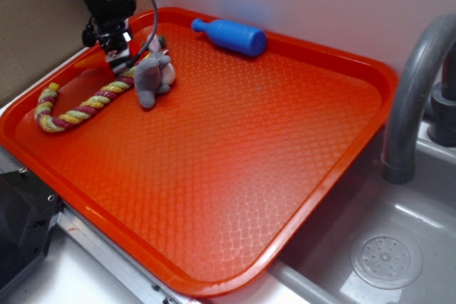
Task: Grab the carrot.
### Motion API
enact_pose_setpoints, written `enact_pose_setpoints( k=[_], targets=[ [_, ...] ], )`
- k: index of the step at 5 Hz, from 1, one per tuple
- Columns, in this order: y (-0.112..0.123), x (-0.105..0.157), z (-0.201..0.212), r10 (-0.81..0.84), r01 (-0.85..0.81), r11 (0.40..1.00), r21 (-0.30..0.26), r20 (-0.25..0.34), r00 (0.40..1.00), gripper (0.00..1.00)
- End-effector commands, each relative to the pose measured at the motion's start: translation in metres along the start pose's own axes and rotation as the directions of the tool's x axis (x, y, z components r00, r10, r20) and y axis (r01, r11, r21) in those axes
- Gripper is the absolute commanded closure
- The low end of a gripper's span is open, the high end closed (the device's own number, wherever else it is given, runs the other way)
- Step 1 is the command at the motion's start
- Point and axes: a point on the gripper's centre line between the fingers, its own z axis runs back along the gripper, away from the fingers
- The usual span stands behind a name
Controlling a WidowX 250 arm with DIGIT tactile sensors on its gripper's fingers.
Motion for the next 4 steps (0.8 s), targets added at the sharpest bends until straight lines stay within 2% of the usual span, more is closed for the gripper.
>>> enact_pose_setpoints(
  k=[1, 2, 3, 4],
  targets=[
    [-0.009, -0.013, 0.111, 0.408, -0.367, 0.893, 0.262, -0.121, 0.905, 1.00],
    [-0.030, -0.016, 0.152, 0.584, -0.546, 0.804, 0.237, -0.142, 0.799, 1.00],
    [-0.050, -0.016, 0.189, 0.697, -0.690, 0.716, 0.101, -0.134, 0.704, 1.00],
    [-0.068, -0.003, 0.216, 0.692, -0.694, 0.720, 0.015, -0.089, 0.716, 1.00]
  ],
)
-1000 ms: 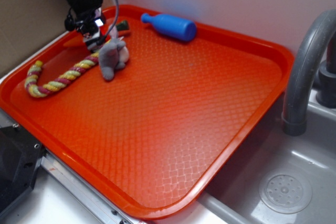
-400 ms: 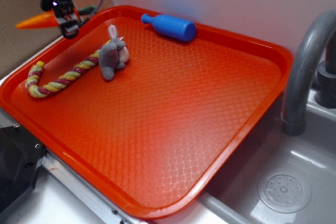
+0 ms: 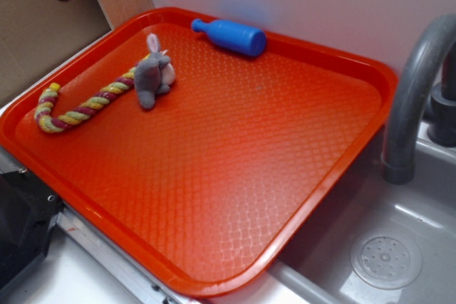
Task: Grab the carrot.
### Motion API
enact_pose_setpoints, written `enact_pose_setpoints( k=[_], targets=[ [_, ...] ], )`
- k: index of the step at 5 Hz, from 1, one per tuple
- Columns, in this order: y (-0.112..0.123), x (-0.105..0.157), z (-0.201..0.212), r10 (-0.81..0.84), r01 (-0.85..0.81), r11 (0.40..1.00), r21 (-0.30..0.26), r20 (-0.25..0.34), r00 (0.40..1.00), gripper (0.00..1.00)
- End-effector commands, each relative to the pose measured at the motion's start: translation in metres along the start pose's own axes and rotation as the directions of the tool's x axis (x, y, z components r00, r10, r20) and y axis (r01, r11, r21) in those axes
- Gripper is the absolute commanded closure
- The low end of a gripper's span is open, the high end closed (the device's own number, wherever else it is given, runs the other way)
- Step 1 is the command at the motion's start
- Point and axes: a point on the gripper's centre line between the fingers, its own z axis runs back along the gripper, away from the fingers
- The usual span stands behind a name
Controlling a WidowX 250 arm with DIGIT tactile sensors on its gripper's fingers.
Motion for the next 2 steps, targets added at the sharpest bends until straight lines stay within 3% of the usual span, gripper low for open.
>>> enact_pose_setpoints(
  k=[1, 2],
  targets=[
    [-0.0367, -0.0043, 0.0703, -0.012, 0.033, 0.992, -0.125, 0.167, 0.986, 1.00],
    [-0.0428, -0.0039, 0.0715, -0.058, 0.098, 0.981, -0.165, 0.228, 0.972, 1.00]
  ],
)
